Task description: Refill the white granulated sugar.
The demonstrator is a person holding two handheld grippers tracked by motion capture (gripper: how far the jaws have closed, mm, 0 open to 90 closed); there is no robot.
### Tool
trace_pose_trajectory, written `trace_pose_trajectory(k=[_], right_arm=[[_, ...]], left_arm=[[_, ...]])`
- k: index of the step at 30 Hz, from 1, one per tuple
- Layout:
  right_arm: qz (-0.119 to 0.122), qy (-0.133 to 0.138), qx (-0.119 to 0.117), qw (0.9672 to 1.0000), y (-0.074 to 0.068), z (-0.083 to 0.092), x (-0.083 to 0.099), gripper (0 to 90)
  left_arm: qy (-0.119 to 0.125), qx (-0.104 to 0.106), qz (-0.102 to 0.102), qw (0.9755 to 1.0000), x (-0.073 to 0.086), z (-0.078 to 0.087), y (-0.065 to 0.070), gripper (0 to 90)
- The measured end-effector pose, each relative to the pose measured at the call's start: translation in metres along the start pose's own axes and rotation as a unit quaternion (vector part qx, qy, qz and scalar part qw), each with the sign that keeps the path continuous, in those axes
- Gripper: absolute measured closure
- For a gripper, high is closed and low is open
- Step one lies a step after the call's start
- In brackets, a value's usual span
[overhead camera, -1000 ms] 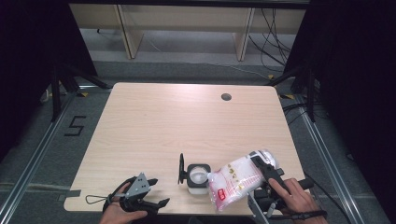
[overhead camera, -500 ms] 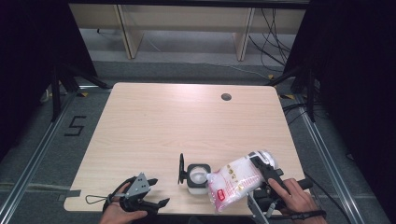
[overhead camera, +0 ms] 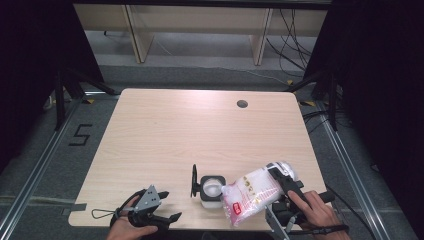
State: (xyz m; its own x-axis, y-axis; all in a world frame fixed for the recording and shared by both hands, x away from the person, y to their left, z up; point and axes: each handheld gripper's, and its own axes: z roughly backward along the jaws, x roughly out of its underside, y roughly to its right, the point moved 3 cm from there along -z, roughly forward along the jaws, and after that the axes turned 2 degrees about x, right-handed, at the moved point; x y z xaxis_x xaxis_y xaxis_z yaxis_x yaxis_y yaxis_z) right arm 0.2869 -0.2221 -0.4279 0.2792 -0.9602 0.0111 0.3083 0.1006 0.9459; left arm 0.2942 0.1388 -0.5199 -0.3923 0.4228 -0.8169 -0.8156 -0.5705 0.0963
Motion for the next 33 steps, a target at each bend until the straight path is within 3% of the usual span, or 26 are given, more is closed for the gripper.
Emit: trace_pose_trajectory(k=[4, 5, 6, 14, 15, 17, 21, 23, 25, 26, 27, 29, 30, 31, 32, 33], right_arm=[[0.018, 0.005, 0.005, 0.9998, 0.003, -0.001, 0.001, 44.8], [0.017, 0.008, 0.004, 0.9998, 0.003, -0.002, 0.001, 44.8], [-0.006, 0.007, -0.001, 1.0, 0.0, -0.002, 0.002, 44.8], [0.011, 0.01, -0.002, 0.9999, 0.0, -0.004, 0.002, 45.1], [-0.039, 0.003, -0.013, 0.9992, -0.008, -0.004, 0.004, 45.1], [0.009, 0.013, -0.006, 0.9999, -0.003, -0.007, 0.002, 45.5], [-0.009, -0.003, -0.014, 0.9999, -0.01, -0.008, 0.004, 46.4], [0.018, 0.005, -0.011, 0.9998, -0.009, -0.01, 0.003, 46.8], [0.012, -0.007, -0.013, 0.9998, -0.012, -0.011, 0.002, 47.1], [0.028, -0.006, -0.013, 0.9995, -0.011, -0.012, 0.002, 47.3], [0.017, -0.01, -0.013, 0.9997, -0.014, -0.012, 0.002, 47.4], [0.029, -0.01, -0.017, 0.9994, -0.014, -0.014, 0.002, 47.7], [0.036, -0.005, -0.018, 0.9992, -0.015, -0.016, 0.002, 47.8], [0.027, -0.017, -0.024, 0.9992, -0.019, -0.016, 0.003, 47.9], [0.028, -0.011, -0.023, 0.9993, -0.019, -0.018, 0.003, 48.0], [0.055, -0.005, -0.022, 0.9982, -0.017, -0.019, 0.002, 48.1]], left_arm=[[0.0, 0.0, 0.001, 1.0, 0.0, 0.0, 0.0, 20.1], [0.0, 0.0, 0.001, 1.0, 0.0, 0.0, 0.0, 20.2], [0.0, 0.0, 0.001, 1.0, 0.0, 0.0, 0.0, 20.2], [0.0, 0.0, 0.001, 1.0, 0.0, 0.0, 0.0, 20.2], [0.0, 0.0, 0.001, 1.0, 0.0, 0.0, 0.0, 20.2], [0.0, 0.0, 0.001, 1.0, 0.0, 0.0, 0.0, 20.2], [0.0, 0.0, 0.001, 1.0, 0.0, 0.0, 0.0, 20.2], [0.001, 0.001, 0.0, 1.0, 0.0, 0.0, 0.0, 20.2], [-0.001, 0.003, -0.012, 0.9999, -0.001, 0.0, -0.001, 20.2], [0.001, 0.004, -0.012, 0.9999, -0.001, 0.0, -0.001, 20.2], [0.002, 0.003, -0.01, 0.9999, -0.001, 0.0, -0.001, 20.2], [0.0, 0.003, -0.014, 0.9999, -0.001, 0.0, -0.001, 20.2], [0.0, 0.002, -0.011, 0.9999, -0.001, 0.0, -0.001, 20.2], [0.0, 0.0, -0.005, 1.0, 0.0, 0.0, -0.001, 20.2], [0.0, 0.0, 0.001, 1.0, 0.0, 0.0, 0.0, 20.2], [0.0, 0.0, 0.001, 1.0, 0.0, 0.0, 0.0, 20.2]])
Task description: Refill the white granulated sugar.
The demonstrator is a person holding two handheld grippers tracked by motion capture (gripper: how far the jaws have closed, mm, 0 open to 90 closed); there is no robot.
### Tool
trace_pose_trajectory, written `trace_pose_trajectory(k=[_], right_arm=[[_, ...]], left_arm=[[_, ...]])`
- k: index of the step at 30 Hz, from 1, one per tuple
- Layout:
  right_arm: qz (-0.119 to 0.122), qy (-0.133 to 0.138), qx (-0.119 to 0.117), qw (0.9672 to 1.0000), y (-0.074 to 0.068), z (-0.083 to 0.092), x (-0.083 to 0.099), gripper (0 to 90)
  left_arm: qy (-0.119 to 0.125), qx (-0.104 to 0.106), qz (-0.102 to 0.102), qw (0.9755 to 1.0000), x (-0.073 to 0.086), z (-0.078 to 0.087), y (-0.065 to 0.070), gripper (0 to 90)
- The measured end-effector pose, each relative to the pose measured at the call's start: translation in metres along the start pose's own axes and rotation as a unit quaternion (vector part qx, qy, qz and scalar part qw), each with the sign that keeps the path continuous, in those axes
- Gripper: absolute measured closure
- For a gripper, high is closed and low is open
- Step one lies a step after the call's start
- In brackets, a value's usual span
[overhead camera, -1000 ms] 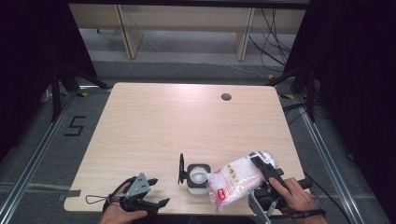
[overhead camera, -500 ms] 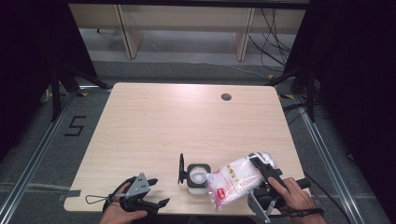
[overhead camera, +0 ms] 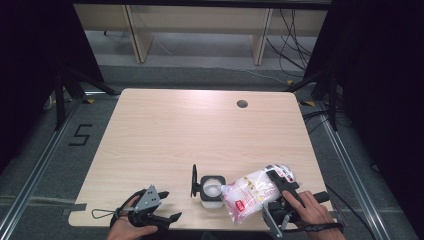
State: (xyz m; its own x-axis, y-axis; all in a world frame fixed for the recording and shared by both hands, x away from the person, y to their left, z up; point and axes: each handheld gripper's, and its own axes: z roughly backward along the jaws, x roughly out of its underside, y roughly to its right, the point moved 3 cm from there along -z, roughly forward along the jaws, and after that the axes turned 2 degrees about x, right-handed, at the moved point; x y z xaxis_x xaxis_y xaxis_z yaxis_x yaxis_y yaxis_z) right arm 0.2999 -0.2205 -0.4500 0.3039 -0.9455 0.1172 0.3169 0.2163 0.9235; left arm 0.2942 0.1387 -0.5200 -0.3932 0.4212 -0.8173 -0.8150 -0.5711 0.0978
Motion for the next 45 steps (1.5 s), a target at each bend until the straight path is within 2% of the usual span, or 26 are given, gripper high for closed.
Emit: trace_pose_trajectory(k=[3, 5, 8, 9, 10, 14, 16, 17, 18, 20, 21, 22, 23, 26, 27, 28, 29, 30, 34, 39, 40, 41, 42, 43, 44, 45], right_arm=[[-0.028, -0.013, -0.006, 0.9995, -0.008, -0.001, 0.0, 48.3], [-0.007, -0.012, -0.005, 0.9999, -0.007, -0.003, -0.001, 48.5], [-0.006, -0.016, -0.007, 0.9998, -0.012, -0.006, -0.001, 48.9], [0.068, 0.027, -0.009, 0.9973, -0.004, -0.013, -0.004, 49.0], [0.003, -0.007, -0.01, 0.9999, -0.014, -0.008, -0.001, 49.2], [-0.006, -0.003, -0.007, 1.0, -0.014, -0.008, 0.0, 49.9], [-0.034, 0.008, -0.017, 0.9993, -0.017, -0.01, 0.002, 50.4], [-0.068, 0.011, -0.018, 0.9974, -0.02, -0.01, 0.004, 50.7], [-0.036, 0.02, -0.017, 0.999, -0.014, -0.01, 0.004, 50.9], [-0.091, 0.031, -0.023, 0.9951, -0.019, -0.009, 0.005, 51.3], [-0.131, 0.032, -0.034, 0.9902, -0.022, -0.008, 0.005, 51.5], [-0.083, 0.055, -0.025, 0.9947, -0.014, -0.01, 0.005, 51.6], [-0.131, 0.055, -0.031, 0.9893, -0.02, -0.009, 0.006, 51.7], [-0.143, 0.083, -0.038, 0.9854, -0.02, -0.011, 0.007, 51.9], [-0.165, 0.092, -0.044, 0.9811, -0.021, -0.011, 0.007, 51.9], [-0.191, 0.097, -0.05, 0.9756, -0.024, -0.012, 0.008, 52.0], [-0.199, 0.107, -0.051, 0.9728, -0.023, -0.013, 0.008, 52.0], [-0.193, 0.117, -0.051, 0.9729, -0.021, -0.014, 0.009, 52.0], [-0.256, 0.13, -0.064, 0.9559, -0.023, -0.018, 0.016, 52.1], [-0.33, 0.154, -0.081, 0.9277, -0.021, -0.028, 0.023, 52.2], [-0.334, 0.163, -0.082, 0.9249, -0.02, -0.032, 0.024, 52.3], [-0.344, 0.166, -0.084, 0.9205, -0.019, -0.035, 0.026, 52.3], [-0.365, 0.172, -0.089, 0.9108, -0.019, -0.036, 0.026, 52.3], [-0.38, 0.171, -0.092, 0.9044, -0.02, -0.039, 0.027, 52.4], [-0.384, 0.178, -0.094, 0.901, -0.019, -0.042, 0.029, 52.4], [-0.397, 0.182, -0.099, 0.8944, -0.018, -0.046, 0.029, 52.4]], left_arm=[[0.0, 0.0, 0.0, 1.0, 0.0, 0.0, 0.0, 20.2], [0.001, 0.002, 0.0, 1.0, 0.0, 0.0, 0.0, 20.2], [0.0, 0.0, 0.0, 1.0, 0.0, 0.0, 0.0, 20.2], [0.0, 0.0, 0.0, 1.0, 0.0, 0.0, 0.0, 20.2], [0.0, 0.0, 0.0, 1.0, 0.0, 0.0, 0.0, 20.2], [0.0, 0.002, 0.0, 1.0, 0.0, 0.0, 0.0, 20.2], [-0.002, 0.001, -0.001, 1.0, 0.0, 0.0, 0.0, 20.2], [-0.002, 0.001, -0.001, 1.0, 0.0, 0.001, 0.0, 20.2], [-0.003, 0.0, -0.003, 1.0, 0.0, 0.001, 0.0, 20.2], [-0.002, -0.001, -0.001, 1.0, 0.0, 0.001, 0.0, 20.2], [-0.001, 0.001, -0.001, 1.0, 0.0, 0.001, 0.0, 20.2], [-0.001, 0.001, -0.002, 1.0, 0.0, 0.001, 0.0, 20.2], [-0.001, 0.001, -0.005, 1.0, -0.001, 0.001, -0.001, 20.2], [-0.001, -0.001, -0.002, 1.0, 0.0, 0.001, -0.001, 20.2], [-0.001, -0.001, -0.002, 1.0, 0.0, 0.001, -0.001, 20.2], [0.005, 0.002, 0.008, 0.9999, 0.0, 0.0, 0.001, 20.1], [0.001, 0.001, 0.003, 1.0, 0.0, 0.0, 0.0, 20.2], [-0.001, 0.0, 0.001, 1.0, 0.0, 0.0, 0.0, 20.2], [0.007, 0.002, 0.005, 1.0, -0.001, 0.0, 0.0, 20.2], [0.002, 0.001, 0.001, 1.0, -0.001, 0.0, 0.0, 20.2], [0.005, 0.003, 0.004, 1.0, -0.001, 0.0, 0.0, 20.2], [0.002, 0.003, 0.004, 1.0, -0.001, 0.0, 0.0, 20.2], [0.001, 0.003, 0.003, 1.0, -0.001, 0.0, 0.0, 20.2], [0.002, 0.001, -0.002, 1.0, -0.001, 0.001, -0.001, 20.2], [0.005, 0.002, -0.003, 1.0, -0.002, 0.001, -0.002, 20.2], [0.005, -0.002, 0.004, 1.0, -0.001, 0.001, -0.002, 20.2]])
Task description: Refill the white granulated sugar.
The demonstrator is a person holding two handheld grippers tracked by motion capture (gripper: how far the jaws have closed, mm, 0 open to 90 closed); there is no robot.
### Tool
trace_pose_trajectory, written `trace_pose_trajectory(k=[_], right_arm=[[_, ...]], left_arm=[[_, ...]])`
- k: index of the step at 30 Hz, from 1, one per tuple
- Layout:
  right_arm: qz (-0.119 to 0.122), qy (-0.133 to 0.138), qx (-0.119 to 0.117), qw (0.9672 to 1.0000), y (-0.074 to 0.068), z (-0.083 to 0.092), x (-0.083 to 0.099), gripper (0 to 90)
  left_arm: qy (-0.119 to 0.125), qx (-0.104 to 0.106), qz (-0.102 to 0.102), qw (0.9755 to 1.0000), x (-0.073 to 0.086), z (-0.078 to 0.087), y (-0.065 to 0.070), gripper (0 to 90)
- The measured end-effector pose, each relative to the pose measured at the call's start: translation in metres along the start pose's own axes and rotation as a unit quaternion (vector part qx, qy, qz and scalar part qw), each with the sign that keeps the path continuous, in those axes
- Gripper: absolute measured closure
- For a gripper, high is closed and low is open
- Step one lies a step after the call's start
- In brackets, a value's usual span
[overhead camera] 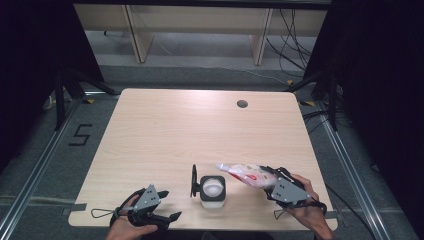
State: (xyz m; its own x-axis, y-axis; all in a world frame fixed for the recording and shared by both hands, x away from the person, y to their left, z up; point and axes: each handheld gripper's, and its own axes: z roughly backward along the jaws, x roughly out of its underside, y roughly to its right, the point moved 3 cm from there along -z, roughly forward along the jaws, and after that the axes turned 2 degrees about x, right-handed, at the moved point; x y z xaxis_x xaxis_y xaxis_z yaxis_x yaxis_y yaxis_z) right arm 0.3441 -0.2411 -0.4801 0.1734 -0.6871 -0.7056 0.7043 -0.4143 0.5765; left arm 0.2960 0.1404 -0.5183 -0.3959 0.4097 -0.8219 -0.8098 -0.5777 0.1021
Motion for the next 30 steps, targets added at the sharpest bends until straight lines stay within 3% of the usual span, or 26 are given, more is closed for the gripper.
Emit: trace_pose_trajectory(k=[2, 7, 11, 12, 13, 17, 30], right_arm=[[-0.028, 0.006, -0.005, 0.9996, 0.003, -0.006, 0.002, 52.6], [-0.068, 0.021, -0.022, 0.9973, 0.008, -0.023, 0.006, 52.9], [-0.074, 0.014, -0.032, 0.9966, 0.008, -0.03, 0.011, 53.1], [-0.077, 0.012, -0.033, 0.9964, 0.008, -0.031, 0.013, 53.2], [-0.088, 0.013, -0.036, 0.9954, 0.008, -0.032, 0.016, 53.3], [-0.123, 0.022, -0.034, 0.9916, 0.011, -0.031, 0.022, 53.4], [-0.145, 0.024, -0.028, 0.9888, 0.016, -0.031, 0.029, 53.4]], left_arm=[[-0.002, 0.001, -0.015, 0.9999, 0.0, 0.001, -0.002, 20.2], [-0.006, 0.0, -0.01, 0.9999, 0.0, 0.002, -0.001, 20.2], [-0.002, 0.001, -0.021, 0.9998, -0.001, 0.002, -0.002, 20.2], [-0.001, -0.002, -0.004, 1.0, 0.0, 0.002, 0.0, 20.2], [-0.008, -0.005, -0.013, 0.9999, 0.0, 0.002, -0.002, 20.2], [-0.003, 0.0, -0.007, 1.0, -0.001, 0.003, -0.001, 20.2], [-0.003, -0.004, -0.013, 0.9999, -0.001, 0.004, -0.001, 20.2]])
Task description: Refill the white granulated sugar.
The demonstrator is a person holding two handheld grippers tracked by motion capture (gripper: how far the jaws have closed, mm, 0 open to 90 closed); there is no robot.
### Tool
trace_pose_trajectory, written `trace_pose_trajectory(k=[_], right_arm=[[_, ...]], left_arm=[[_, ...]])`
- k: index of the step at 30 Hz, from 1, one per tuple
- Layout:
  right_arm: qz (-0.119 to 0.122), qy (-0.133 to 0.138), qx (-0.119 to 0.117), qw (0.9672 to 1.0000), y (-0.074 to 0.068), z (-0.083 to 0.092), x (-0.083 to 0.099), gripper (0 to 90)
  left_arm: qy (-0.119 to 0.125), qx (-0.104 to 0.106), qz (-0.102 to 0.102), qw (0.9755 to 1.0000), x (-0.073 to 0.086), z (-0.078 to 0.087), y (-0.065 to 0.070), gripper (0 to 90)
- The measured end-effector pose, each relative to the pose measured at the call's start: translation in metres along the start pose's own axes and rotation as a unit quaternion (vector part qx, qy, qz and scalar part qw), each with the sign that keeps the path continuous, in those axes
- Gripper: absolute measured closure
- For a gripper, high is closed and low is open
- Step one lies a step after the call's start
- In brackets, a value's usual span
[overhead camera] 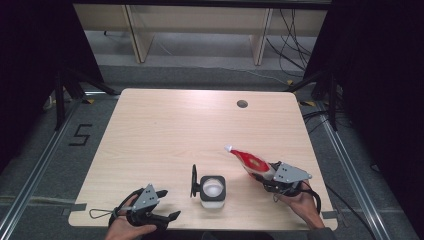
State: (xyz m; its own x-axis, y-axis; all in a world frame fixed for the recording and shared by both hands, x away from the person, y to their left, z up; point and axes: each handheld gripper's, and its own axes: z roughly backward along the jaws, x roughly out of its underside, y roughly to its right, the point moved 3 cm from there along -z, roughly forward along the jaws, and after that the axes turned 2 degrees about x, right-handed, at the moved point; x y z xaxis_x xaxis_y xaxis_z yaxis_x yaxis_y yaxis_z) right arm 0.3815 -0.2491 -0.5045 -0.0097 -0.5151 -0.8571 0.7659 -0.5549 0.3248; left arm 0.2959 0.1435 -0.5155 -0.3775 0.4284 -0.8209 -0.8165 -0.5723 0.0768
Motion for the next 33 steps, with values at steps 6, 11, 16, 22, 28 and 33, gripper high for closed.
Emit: trace_pose_trajectory(k=[6, 11, 16, 22, 28, 33], right_arm=[[-0.026, -0.005, -0.001, 0.9997, 0.002, 0.003, 0.003, 53.4], [-0.04, -0.006, 0.001, 0.9992, 0.006, 0.007, 0.006, 53.3], [-0.068, 0.002, -0.002, 0.9977, 0.008, 0.009, 0.009, 53.2], [-0.084, 0.008, 0.005, 0.9964, 0.01, 0.011, 0.01, 51.9], [-0.106, 0.003, 0.01, 0.9943, 0.011, 0.015, 0.011, 48.3], [-0.121, 0.007, 0.016, 0.9925, 0.012, 0.018, 0.012, 45.8]], left_arm=[[0.001, 0.002, 0.0, 1.0, 0.0, 0.0, 0.0, 20.2], [0.004, 0.0, 0.006, 1.0, -0.001, 0.0, 0.002, 20.2], [0.002, 0.002, 0.004, 1.0, 0.0, 0.001, 0.001, 20.2], [0.006, 0.002, 0.007, 1.0, -0.001, 0.0, 0.001, 20.2], [-0.002, -0.002, 0.001, 1.0, 0.0, 0.001, 0.0, 20.2], [-0.002, -0.002, 0.001, 1.0, 0.0, 0.001, 0.0, 20.2]])
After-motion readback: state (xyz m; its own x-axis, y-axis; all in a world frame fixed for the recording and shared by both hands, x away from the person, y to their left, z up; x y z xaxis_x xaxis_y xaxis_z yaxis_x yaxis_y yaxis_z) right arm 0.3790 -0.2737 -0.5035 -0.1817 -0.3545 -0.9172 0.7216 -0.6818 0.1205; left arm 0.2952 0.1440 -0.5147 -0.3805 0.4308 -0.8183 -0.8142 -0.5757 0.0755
